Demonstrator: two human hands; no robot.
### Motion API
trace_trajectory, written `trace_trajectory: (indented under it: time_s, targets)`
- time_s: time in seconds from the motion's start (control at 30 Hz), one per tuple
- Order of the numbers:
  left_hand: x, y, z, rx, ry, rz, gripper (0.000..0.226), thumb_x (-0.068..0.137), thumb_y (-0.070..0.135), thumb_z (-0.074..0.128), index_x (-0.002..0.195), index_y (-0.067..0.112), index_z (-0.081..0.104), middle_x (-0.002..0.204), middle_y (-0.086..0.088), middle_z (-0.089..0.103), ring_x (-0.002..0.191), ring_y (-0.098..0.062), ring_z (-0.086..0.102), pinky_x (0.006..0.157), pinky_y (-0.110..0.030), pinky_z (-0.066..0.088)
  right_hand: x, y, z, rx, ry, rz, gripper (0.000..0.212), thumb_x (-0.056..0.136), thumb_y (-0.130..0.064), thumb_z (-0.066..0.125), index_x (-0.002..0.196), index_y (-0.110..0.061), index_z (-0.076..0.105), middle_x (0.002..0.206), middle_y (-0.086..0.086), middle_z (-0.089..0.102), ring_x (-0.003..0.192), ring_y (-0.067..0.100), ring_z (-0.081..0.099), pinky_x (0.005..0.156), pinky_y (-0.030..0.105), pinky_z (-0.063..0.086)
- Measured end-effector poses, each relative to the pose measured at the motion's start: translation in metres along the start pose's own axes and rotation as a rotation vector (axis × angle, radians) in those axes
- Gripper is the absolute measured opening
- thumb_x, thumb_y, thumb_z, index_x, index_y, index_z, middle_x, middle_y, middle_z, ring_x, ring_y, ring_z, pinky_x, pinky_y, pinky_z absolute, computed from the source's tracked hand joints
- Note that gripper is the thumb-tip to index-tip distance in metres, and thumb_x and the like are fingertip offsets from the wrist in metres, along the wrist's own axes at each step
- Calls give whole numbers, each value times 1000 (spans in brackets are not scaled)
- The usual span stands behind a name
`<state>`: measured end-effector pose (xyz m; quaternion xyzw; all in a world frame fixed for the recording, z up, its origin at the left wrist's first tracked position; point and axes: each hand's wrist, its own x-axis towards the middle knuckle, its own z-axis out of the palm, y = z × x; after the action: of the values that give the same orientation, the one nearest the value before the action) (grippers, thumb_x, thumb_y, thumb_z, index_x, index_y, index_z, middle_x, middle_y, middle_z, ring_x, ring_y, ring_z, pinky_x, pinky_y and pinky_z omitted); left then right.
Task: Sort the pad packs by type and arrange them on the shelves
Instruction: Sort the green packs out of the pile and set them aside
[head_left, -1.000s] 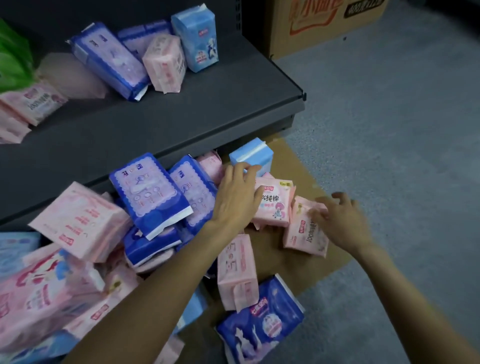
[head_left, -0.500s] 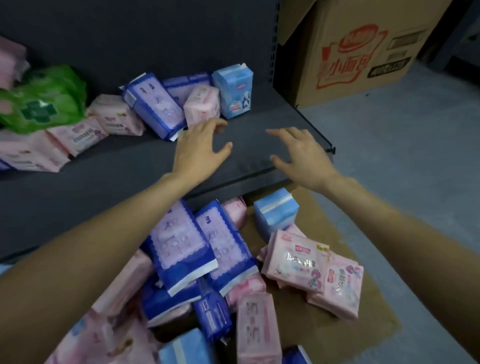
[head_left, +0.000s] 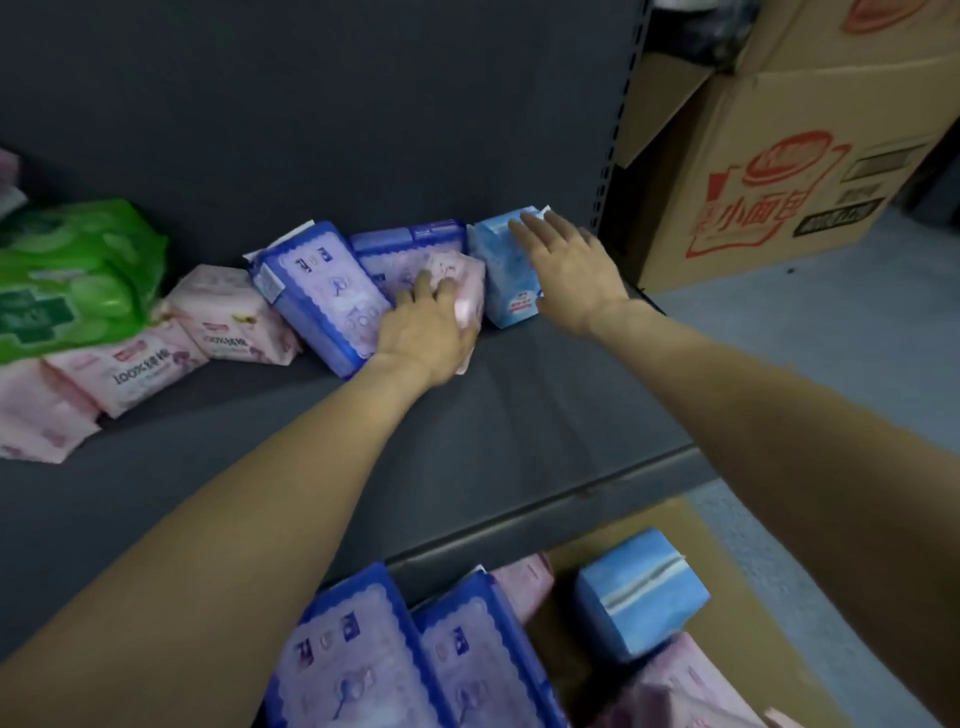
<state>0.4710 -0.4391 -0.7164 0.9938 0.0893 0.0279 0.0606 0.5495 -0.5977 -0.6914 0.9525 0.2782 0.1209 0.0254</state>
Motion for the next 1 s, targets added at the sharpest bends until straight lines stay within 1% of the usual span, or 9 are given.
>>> trace_trajectory:
  time_s: [0.1, 0.17, 0.3, 0.37, 0.5, 0.63, 0.73, 0.93, 1.0]
  targets:
    - [3, -4, 0, 7, 51, 24, 61, 97, 43, 42, 145, 11, 24, 152, -15, 19, 131, -38, 31, 96, -46, 38, 23, 4, 3, -122, -80, -41, 95, 86, -13, 60, 152, -19, -8, 160, 3, 1, 146, 27, -1, 117, 47, 3]
    - [3, -6, 5, -13, 65, 42, 60, 96, 40, 44, 145, 11, 25, 152, -14, 18, 131, -36, 30, 96, -45, 37, 30, 3, 2, -164, -70, -35, 99, 82, -17, 64, 152, -21, -6, 152, 13, 17, 139, 32, 17, 114, 47, 12]
    - [1, -10, 12, -47, 65, 38, 59, 96, 38, 46, 144, 12, 24, 152, -13, 17, 131, -35, 29, 98, -46, 36, 23, -3, 2, -208, 73, -7, 64, 80, -13, 62, 138, -14, 36, 138, 21, 32, 126, 38, 32, 104, 44, 24]
    - [1, -9, 9, -66, 50, 16, 59, 96, 37, 46, 145, 13, 23, 152, -13, 16, 131, -36, 28, 100, -46, 34, 8, -3, 7, -173, 129, 7, 60, 71, -14, 71, 126, -8, 46, 134, 22, 40, 126, 39, 36, 101, 45, 28]
    - [-13, 0, -2, -91, 1, 23, 59, 98, 31, 46, 147, 15, 20, 154, -10, 13, 132, -37, 26, 97, -48, 37, -49, 0, 6, 9, 245, 83, 67, 59, -27, 81, 115, -6, 52, 111, 15, 57, 112, 36, 50, 91, 42, 35]
    - [-51, 4, -19, -132, 53, 153, 62, 96, 29, 51, 149, 19, 21, 152, -4, 21, 128, -33, 32, 95, -46, 38, -119, -3, -12, 171, 311, 218, 73, 64, -45, 79, 117, -4, 49, 109, 14, 56, 104, 37, 45, 79, 37, 24]
    - [-90, 18, -26, -268, 68, 232, 71, 88, 29, 60, 149, 19, 24, 148, -4, 28, 128, -30, 34, 100, -44, 39, -172, 2, -24, 356, 285, 346, 76, 65, -49, 79, 116, -2, 49, 107, 13, 55, 99, 35, 42, 80, 36, 27]
    - [-159, 61, -18, -338, -27, 442, 77, 78, 27, 68, 147, 19, 33, 140, -4, 34, 123, -27, 35, 97, -48, 41, -278, 30, -35, 594, 243, 534, 78, 68, -35, 82, 128, -5, 42, 119, 10, 52, 109, 33, 40, 86, 40, 37]
    - [-170, 72, -13, -355, -67, 512, 76, 76, 33, 64, 145, 21, 36, 138, -2, 36, 122, -25, 37, 95, -47, 44, -304, 42, -32, 667, 188, 650, 74, 67, -25, 83, 126, -6, 41, 119, 12, 53, 113, 33, 41, 83, 36, 37]
